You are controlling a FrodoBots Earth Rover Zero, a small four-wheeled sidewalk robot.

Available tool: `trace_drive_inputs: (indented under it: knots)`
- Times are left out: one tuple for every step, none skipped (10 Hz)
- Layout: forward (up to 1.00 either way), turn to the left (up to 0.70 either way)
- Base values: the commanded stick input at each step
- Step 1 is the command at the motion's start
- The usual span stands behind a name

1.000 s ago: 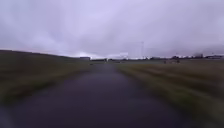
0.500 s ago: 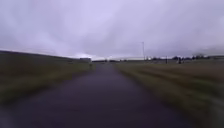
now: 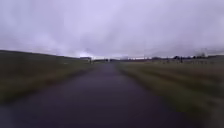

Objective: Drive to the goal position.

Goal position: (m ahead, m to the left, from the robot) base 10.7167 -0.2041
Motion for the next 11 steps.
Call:
trace_drive_inputs:
  knots:
    - [1.0, 0.0]
    - [1.0, 0.0]
    - [1.0, 0.0]
    - [1.0, -0.1]
    - [1.0, -0.24]
    - [1.0, -0.23]
    - [1.0, -0.17]
    - [1.0, -0.11]
    - [1.0, -0.04]
    - [1.0, 0.01]
    - [1.0, 0.03]
